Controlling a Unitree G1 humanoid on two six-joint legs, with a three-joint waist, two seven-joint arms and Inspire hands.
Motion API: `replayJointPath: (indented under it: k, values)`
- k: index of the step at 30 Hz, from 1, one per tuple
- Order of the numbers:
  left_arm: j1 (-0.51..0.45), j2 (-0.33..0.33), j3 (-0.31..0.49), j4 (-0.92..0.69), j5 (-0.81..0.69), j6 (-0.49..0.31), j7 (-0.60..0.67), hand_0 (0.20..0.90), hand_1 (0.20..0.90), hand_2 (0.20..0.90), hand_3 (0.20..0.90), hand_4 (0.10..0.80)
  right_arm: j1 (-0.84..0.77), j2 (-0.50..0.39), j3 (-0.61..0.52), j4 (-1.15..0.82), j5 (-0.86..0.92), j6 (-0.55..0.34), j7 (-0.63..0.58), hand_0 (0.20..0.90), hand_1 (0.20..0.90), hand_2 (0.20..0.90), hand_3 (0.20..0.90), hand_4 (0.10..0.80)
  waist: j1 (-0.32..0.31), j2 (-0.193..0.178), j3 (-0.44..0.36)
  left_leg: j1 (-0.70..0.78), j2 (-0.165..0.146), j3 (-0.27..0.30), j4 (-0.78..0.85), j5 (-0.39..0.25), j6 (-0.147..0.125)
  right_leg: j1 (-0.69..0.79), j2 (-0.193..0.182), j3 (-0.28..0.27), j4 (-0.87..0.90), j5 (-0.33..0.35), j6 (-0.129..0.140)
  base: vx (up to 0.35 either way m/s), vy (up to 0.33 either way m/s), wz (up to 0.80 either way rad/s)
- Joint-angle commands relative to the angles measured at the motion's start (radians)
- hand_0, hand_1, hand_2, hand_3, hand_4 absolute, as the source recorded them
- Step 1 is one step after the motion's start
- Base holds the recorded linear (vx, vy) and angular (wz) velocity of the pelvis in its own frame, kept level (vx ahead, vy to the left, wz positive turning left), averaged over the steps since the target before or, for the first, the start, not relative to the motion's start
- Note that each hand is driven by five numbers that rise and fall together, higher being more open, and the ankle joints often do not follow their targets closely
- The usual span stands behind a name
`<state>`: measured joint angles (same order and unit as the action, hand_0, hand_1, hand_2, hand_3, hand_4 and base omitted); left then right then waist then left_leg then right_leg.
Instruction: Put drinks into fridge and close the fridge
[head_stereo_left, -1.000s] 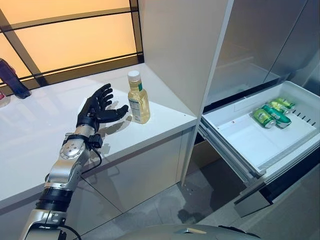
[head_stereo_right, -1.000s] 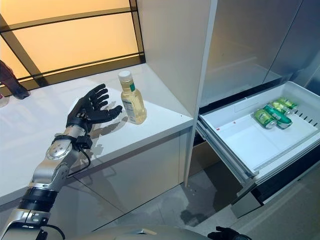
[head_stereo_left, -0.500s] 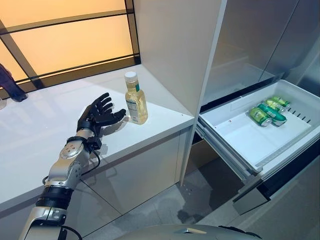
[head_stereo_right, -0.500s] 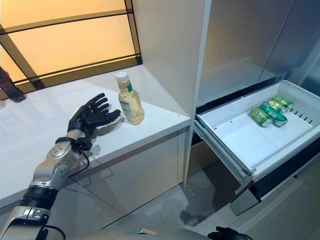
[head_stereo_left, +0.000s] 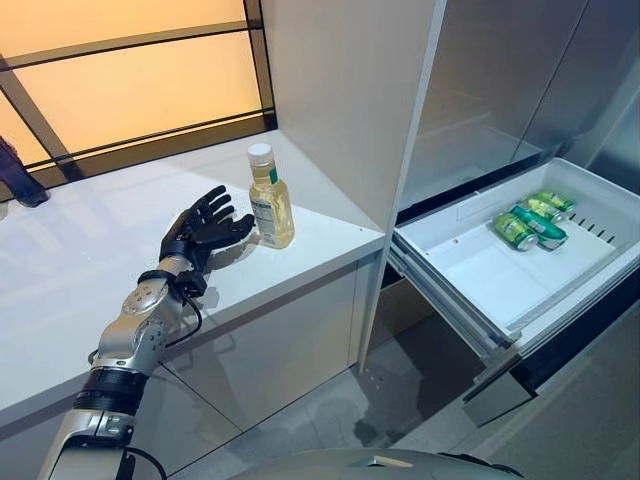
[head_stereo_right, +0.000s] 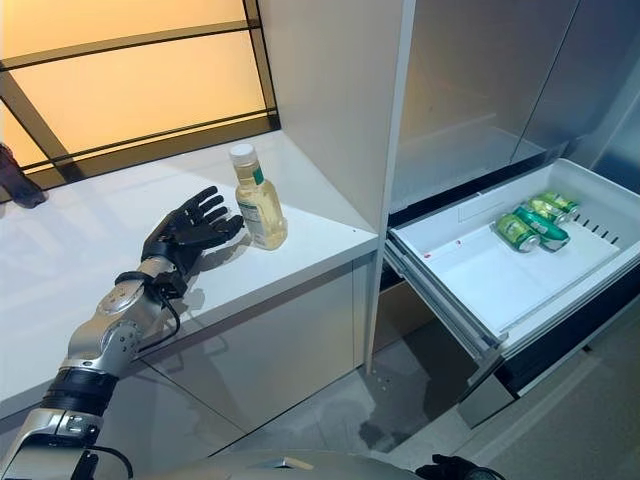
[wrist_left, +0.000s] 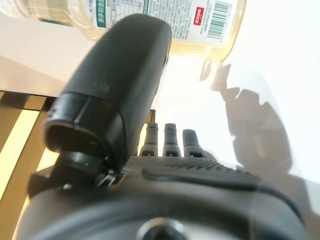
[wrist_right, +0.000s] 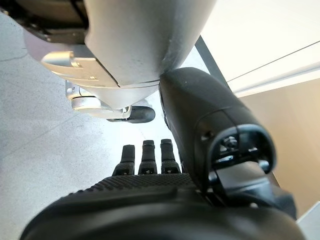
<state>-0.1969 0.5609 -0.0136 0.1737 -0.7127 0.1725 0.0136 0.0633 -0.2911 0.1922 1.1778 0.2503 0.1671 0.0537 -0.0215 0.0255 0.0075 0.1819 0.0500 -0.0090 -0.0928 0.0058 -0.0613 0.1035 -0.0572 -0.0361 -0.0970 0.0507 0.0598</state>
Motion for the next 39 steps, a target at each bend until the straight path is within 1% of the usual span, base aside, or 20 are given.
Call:
replayJointPath:
  k: [1,11,17,22,25,31,39]
  values:
    - [-0.193,0.027,0.013,-0.073,-0.023,-0.062,-0.061,0.900,0.900,0.900,0.900,0.800,-0.029,0.020,0.017,0.012,-0.006,0.005,0.026,0.900,0.900,0.900,0.900,0.800,-0.015,-0.016,-0.001,-0.049,-0.098,-0.032,0.014,-0.059,0.073,0.017,0.054,0.004,0.026,-0.071,0.011,0.000,0.000,0.00]
    - [-0.154,0.037,0.013,-0.183,-0.011,-0.040,-0.121,0.900,0.900,0.900,0.900,0.800,-0.027,0.017,0.012,0.001,0.005,0.003,0.028,0.900,0.900,0.900,0.900,0.800,-0.001,-0.018,0.008,-0.052,-0.100,-0.041,0.013,-0.057,0.075,0.017,0.052,-0.004,0.026,-0.070,0.011,0.000,0.000,0.00]
    - [-0.130,0.050,0.023,-0.205,0.016,-0.040,-0.140,0.900,0.900,0.900,0.900,0.800,-0.026,0.013,0.004,-0.001,0.004,0.008,0.032,0.900,0.900,0.900,0.900,0.800,0.003,-0.017,0.010,-0.053,-0.100,-0.041,0.013,-0.056,0.075,0.017,0.053,-0.006,0.025,-0.069,0.011,0.000,0.000,0.00]
    - [-0.106,0.062,0.038,-0.226,0.008,-0.049,-0.163,0.900,0.900,0.900,0.900,0.800,-0.020,0.008,-0.001,-0.007,0.002,0.004,0.036,0.900,0.900,0.900,0.900,0.800,0.006,-0.016,0.012,-0.055,-0.101,-0.043,0.012,-0.054,0.075,0.017,0.052,-0.006,0.024,-0.068,0.011,0.000,0.000,0.00]
    - [-0.098,0.065,0.040,-0.236,0.007,-0.059,-0.179,0.900,0.900,0.900,0.900,0.800,-0.020,0.009,-0.001,-0.008,0.003,0.004,0.032,0.900,0.900,0.900,0.900,0.800,0.009,-0.017,0.015,-0.056,-0.101,-0.043,0.013,-0.053,0.075,0.017,0.051,-0.009,0.024,-0.068,0.011,0.000,0.000,0.00]
    - [-0.088,0.065,0.033,-0.280,0.026,-0.049,-0.220,0.900,0.900,0.900,0.900,0.800,-0.021,0.012,0.000,-0.006,0.012,0.000,0.029,0.900,0.900,0.900,0.900,0.800,0.016,-0.017,0.018,-0.057,-0.101,-0.047,0.011,-0.052,0.076,0.016,0.050,-0.015,0.024,-0.068,0.011,0.000,0.000,0.00]
    - [-0.064,0.064,0.041,-0.290,0.030,-0.053,-0.199,0.900,0.900,0.900,0.900,0.800,-0.018,0.014,-0.004,-0.010,0.010,0.002,0.027,0.900,0.900,0.900,0.900,0.800,0.020,-0.016,0.021,-0.058,-0.102,-0.050,0.010,-0.050,0.076,0.017,0.049,-0.018,0.024,-0.067,0.012,0.000,0.000,0.00]
